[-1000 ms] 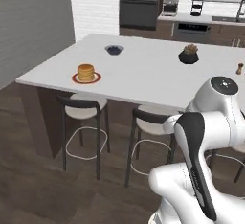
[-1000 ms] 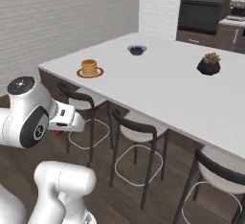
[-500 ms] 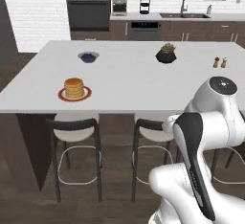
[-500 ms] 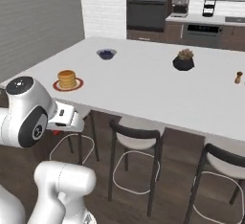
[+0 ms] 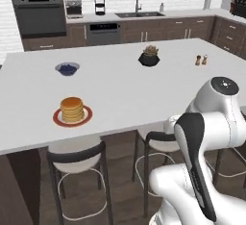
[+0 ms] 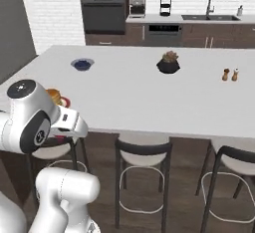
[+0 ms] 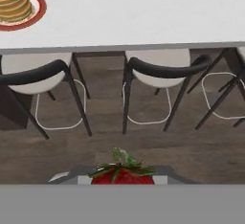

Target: Take the strawberry from the fridge and place it on top of the pancake, located on the dining counter.

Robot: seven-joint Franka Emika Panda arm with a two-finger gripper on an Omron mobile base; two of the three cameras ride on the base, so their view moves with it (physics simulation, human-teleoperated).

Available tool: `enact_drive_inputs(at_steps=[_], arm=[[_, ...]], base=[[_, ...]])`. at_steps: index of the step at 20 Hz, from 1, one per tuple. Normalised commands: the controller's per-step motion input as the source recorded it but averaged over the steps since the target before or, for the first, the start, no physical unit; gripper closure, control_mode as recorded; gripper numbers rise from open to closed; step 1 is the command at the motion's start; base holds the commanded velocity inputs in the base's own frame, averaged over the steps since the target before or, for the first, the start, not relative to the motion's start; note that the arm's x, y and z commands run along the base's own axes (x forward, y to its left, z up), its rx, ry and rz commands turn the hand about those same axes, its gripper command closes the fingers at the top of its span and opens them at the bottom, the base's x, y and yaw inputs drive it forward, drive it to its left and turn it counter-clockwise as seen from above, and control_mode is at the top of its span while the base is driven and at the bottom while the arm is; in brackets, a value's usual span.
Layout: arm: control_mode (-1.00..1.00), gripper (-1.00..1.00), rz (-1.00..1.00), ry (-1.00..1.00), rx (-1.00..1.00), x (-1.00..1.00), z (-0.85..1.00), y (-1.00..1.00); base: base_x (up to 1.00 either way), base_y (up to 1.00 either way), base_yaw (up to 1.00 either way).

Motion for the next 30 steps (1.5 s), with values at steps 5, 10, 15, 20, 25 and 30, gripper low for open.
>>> enact_drive_inputs(at_steps=[5, 10, 15, 20, 25, 30], arm=[[1.0, 1.0, 0.0, 0.0, 0.0, 0.0, 0.0, 0.0], [1.0, 1.0, 0.0, 0.0, 0.0, 0.0, 0.0, 0.0], [1.0, 1.0, 0.0, 0.0, 0.0, 0.0, 0.0, 0.0], [1.0, 1.0, 0.0, 0.0, 0.0, 0.0, 0.0, 0.0], [1.0, 1.0, 0.0, 0.0, 0.0, 0.0, 0.0, 0.0], [1.0, 1.0, 0.0, 0.0, 0.0, 0.0, 0.0, 0.0]], base=[[0.28, 1.0, -0.23], [0.16, 0.74, 0.02], [0.61, 0.44, 0.15], [0.65, 0.03, 0.1], [0.26, 0.11, 0.06], [0.0, 0.33, 0.23]])
